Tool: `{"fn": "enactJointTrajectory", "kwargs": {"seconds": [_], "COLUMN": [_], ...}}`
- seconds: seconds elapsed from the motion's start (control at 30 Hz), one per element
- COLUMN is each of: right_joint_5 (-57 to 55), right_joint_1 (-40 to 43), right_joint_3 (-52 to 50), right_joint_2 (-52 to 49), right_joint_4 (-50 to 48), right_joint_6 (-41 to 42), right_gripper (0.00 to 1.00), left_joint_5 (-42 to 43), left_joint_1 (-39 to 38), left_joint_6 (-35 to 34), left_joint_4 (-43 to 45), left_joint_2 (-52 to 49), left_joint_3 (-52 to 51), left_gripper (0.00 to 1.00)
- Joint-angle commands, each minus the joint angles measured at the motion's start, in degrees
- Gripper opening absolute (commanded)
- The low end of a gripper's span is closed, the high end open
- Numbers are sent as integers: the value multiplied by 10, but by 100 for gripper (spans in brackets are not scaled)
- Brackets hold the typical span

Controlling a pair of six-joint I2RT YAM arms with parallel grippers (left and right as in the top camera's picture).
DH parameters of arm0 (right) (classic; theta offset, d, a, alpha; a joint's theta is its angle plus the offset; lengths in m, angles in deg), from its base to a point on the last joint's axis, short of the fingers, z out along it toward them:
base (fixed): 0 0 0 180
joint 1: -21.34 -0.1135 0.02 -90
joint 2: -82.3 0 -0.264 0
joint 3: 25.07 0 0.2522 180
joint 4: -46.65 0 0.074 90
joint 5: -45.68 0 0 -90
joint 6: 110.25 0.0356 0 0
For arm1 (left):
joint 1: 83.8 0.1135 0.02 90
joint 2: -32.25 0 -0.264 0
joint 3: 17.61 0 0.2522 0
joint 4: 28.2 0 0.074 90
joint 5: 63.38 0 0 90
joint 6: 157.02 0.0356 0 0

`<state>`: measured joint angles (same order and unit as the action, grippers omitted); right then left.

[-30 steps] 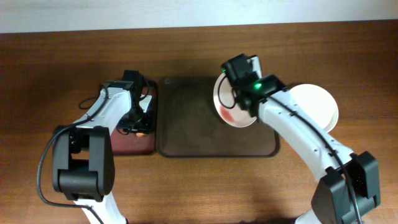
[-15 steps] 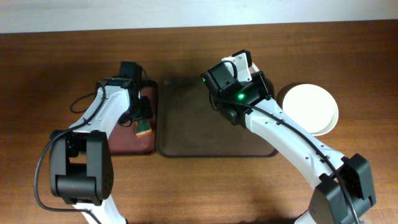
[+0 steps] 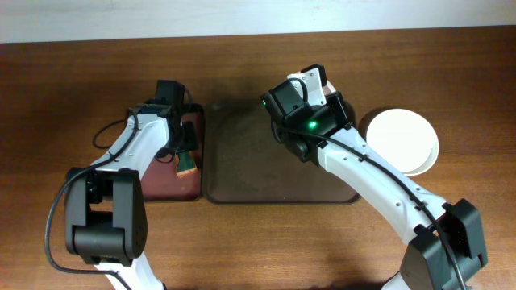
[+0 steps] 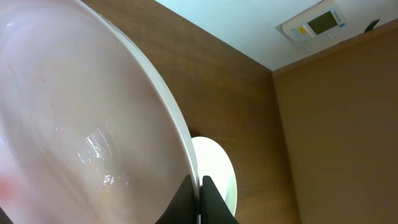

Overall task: Clean dirty plates on tray and stack at the side
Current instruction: 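Carry the last plate right with the right gripper and stack it on the pile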

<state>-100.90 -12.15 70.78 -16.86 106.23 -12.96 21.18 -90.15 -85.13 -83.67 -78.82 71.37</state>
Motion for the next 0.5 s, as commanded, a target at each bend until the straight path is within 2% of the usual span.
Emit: {"fn": "enactJointTrajectory", "kwargs": {"seconds": [0.0, 0.13, 0.17, 0.2, 0.23, 0.27, 0.4, 0.43, 0.47], "right_joint_5": [-21, -21, -22, -22, -21, -21, 24, 27, 30], "right_joint_1": [-3, -3, -3, -3, -3, -3, -2, -2, -2], "right_joint_3": [11, 11, 11, 11, 11, 11, 11, 11, 11], "right_joint_2": [18, 18, 18, 18, 18, 18, 18, 18, 18], "right_joint_4": [-2, 1, 3, 3, 5, 5, 7, 9, 9], "right_joint_6": [5, 5, 4, 5, 5, 5, 29, 46, 48], "right_gripper": [4, 4, 4, 4, 4, 4, 4, 4, 4], "left_joint_5": [-4, -3, -3, -3, -2, -2, -2, -2, -2], "left_joint_1": [1, 1, 1, 1, 1, 1, 1, 1, 1], "left_joint_6": [-8, -7, -7, -7, -2, 12, 137, 140, 145], "left_joint_4": [2, 11, 16, 32, 45, 51, 55, 48, 41], "left_joint_2": [11, -28, -31, -31, -31, -31, -29, -29, -29], "left_joint_3": [-5, -5, -5, -5, -5, -5, 12, 19, 27], "left_gripper": [60, 63, 53, 27, 7, 0, 0, 7, 37]}}
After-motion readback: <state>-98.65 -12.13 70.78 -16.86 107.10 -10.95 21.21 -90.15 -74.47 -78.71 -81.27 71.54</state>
